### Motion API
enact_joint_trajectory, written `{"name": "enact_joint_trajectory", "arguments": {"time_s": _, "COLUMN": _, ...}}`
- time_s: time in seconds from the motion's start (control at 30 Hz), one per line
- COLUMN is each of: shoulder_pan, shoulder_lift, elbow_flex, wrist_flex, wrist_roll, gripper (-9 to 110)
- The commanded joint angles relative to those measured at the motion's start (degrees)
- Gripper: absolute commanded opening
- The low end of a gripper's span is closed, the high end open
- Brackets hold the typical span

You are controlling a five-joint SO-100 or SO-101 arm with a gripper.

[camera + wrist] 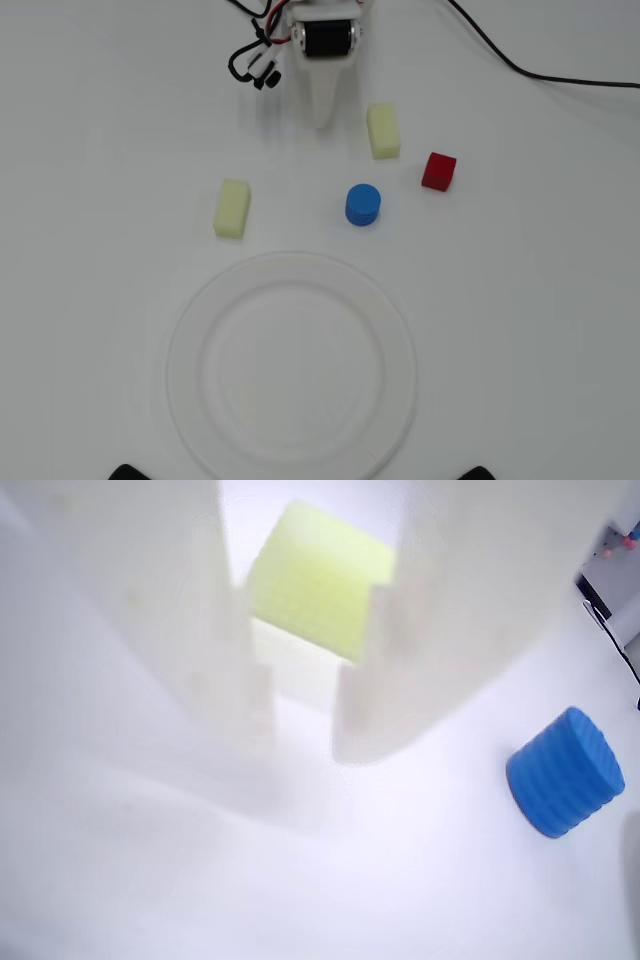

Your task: Grasp a blue block and put it in the dish.

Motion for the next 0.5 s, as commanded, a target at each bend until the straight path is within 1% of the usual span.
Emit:
{"name": "enact_joint_trajectory", "arguments": {"time_s": 0.0, "shoulder_pan": -0.09, "shoulder_lift": 9.76, "elbow_flex": 5.80, "wrist_flex": -0.18, "wrist_roll": -4.39, "gripper": 0}}
{"name": "enact_joint_trajectory", "arguments": {"time_s": 0.47, "shoulder_pan": -0.70, "shoulder_lift": 9.76, "elbow_flex": 3.96, "wrist_flex": 1.05, "wrist_roll": -3.96, "gripper": 0}}
